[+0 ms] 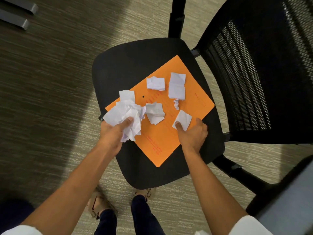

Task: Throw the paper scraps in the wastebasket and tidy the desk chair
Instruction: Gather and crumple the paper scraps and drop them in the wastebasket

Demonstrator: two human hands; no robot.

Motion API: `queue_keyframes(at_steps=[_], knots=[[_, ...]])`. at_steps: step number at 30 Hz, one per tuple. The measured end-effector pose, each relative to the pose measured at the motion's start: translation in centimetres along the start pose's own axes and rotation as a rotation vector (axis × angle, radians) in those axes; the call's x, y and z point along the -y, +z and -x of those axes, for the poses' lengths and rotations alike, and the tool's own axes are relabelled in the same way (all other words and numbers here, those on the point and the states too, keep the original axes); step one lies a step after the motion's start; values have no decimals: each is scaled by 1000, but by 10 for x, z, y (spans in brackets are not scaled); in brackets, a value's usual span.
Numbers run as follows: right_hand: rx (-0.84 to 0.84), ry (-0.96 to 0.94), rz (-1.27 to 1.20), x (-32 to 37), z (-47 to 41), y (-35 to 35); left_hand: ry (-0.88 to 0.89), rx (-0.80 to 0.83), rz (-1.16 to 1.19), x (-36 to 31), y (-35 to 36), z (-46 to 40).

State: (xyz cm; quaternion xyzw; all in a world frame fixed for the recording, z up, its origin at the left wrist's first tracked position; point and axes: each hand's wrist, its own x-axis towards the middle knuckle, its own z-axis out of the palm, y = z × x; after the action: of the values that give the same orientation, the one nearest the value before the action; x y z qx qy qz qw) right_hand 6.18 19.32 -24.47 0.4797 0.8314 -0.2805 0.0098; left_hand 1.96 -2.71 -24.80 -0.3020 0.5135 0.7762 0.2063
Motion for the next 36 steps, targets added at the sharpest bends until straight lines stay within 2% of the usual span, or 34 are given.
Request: queue_keyframes(at_steps=[2,5,8,10,12,17,21,26,30,34,36], knots=[[-21,-12,22,1,-7,3,3,4,-11,3,2,1],[20,79,-45,5,-20,3,-8,23,-37,6,3,3],[96,172,-168,8,-24,-2,-15,42,-45,6,6,4],[85,127,-308,12,-18,-7,-13,54,-50,5,10,4],[38,-54,-419,21,-1,-14,-11,68,-71,3,13,5],[-50,-795,-382,39,45,-16,-44,104,-67,0,22,10],[-11,-1045,-273,42,65,-1,-72,214,-3,-2,25,16],[27,-1116,-144,37,68,9,-250,295,243,-12,19,16],[69,-1140,-63,38,75,9,-136,312,125,-2,13,14],[135,-1081,-336,37,64,-4,-67,229,48,2,9,8],[68,-873,-485,44,44,-10,-54,194,26,-2,5,4]])
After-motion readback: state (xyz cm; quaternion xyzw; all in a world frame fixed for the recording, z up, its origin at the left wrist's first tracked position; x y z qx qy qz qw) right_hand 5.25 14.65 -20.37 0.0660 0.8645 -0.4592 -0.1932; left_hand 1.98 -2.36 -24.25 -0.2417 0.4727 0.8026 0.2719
